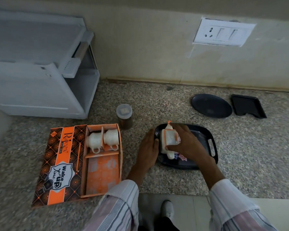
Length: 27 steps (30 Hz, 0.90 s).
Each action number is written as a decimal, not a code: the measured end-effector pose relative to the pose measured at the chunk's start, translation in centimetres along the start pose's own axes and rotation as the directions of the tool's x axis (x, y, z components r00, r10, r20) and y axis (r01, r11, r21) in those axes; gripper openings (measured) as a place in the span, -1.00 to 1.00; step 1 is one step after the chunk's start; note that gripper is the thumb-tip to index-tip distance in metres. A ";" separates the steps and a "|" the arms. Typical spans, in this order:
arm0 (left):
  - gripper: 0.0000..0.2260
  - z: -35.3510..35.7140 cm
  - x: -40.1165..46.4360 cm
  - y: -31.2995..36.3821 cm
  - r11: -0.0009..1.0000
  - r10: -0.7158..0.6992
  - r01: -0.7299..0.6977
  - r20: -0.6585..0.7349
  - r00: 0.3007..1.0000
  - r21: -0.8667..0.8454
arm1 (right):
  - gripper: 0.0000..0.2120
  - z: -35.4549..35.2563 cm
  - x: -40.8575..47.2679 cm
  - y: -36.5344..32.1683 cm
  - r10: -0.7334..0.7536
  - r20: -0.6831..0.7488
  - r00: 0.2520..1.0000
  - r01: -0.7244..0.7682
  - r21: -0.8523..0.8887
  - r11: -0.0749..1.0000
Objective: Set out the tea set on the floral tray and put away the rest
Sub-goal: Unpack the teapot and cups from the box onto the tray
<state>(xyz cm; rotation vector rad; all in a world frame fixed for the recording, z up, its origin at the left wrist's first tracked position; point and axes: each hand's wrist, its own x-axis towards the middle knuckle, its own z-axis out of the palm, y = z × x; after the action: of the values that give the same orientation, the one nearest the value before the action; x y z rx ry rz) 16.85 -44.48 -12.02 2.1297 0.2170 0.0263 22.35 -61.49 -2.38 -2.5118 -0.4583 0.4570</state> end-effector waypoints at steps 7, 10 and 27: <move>-0.55 -7.9 -4.8 1.2 0.980 0.186 -0.156 -0.289 0.939 0.124 | -0.42 1.9 0.8 -8.5 -0.244 -0.217 0.945 0.217 -0.144 0.966; -0.52 -11.7 -6.8 -0.8 0.978 0.162 -0.098 -0.374 0.913 0.185 | -0.58 5.4 1.8 -12.3 -0.293 -0.082 0.953 0.281 -0.135 0.950; -0.41 -13.9 -8.7 -6.6 0.752 0.094 0.112 -0.274 0.957 0.650 | -0.42 14.3 5.0 -17.1 -0.305 0.027 0.952 0.288 -0.413 0.864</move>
<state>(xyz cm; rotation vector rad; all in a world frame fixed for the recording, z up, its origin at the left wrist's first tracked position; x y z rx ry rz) 5.91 -30.86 -9.47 2.8404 0.4682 0.3038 17.12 -39.49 -5.29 -2.7712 -1.0025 0.2019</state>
